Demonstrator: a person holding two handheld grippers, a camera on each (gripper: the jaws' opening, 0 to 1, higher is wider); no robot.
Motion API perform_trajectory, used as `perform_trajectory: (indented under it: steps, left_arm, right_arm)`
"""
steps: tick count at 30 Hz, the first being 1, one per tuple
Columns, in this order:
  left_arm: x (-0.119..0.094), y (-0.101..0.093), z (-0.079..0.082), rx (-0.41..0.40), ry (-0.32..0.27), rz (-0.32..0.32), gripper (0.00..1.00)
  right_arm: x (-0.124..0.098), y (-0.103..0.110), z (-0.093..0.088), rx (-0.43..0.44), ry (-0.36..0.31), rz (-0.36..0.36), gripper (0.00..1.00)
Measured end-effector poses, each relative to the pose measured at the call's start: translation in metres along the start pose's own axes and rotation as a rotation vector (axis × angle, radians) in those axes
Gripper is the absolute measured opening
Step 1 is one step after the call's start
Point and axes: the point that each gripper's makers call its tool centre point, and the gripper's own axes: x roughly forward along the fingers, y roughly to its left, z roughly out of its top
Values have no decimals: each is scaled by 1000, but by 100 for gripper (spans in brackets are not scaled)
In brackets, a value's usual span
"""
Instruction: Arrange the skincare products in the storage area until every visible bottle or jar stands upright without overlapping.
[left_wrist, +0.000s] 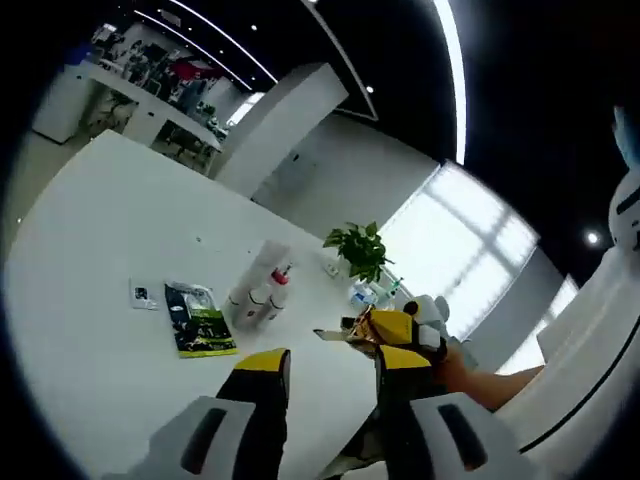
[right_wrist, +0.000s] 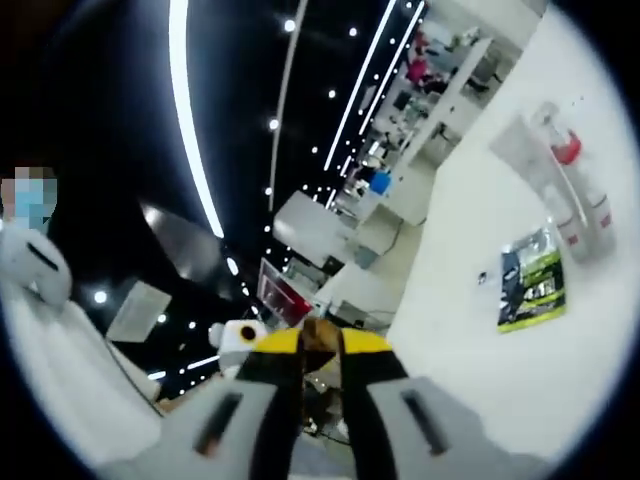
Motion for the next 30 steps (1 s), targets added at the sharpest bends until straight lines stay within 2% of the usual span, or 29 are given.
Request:
perform_trajectory:
  steps: [4,11,14,16,18,21,25,30]
  left_arm:
    - [5,-17,2,-82,-30,-82,37]
    - [14,-32,2,-75,1,-136,37]
    - [14,-32,3,-106,9,-144,29]
    - [12,-37,2,-133,14,-188,20]
    - [12,-42,4,-165,6,-214,20]
    - [12,-41,4,-166,3,-216,20]
    - [13,-38,8,-220,-19,-219,19]
    - [16,-45,1,-280,10,-258,16]
  right_arm:
    - [-5,0,0,-7,-9,-10,12]
    - [-10,2,2,-14,-30,-5,12]
    - [-10,10,5,-26,-44,20,12]
    - [-12,13,8,-36,-55,28,12]
    - [-14,14,9,-50,-58,27,12]
    - [-17,16,10,-52,-68,41,12]
    - [-19,21,10,-54,-68,56,12]
    - [-21,27,9,-119,-61,59,13]
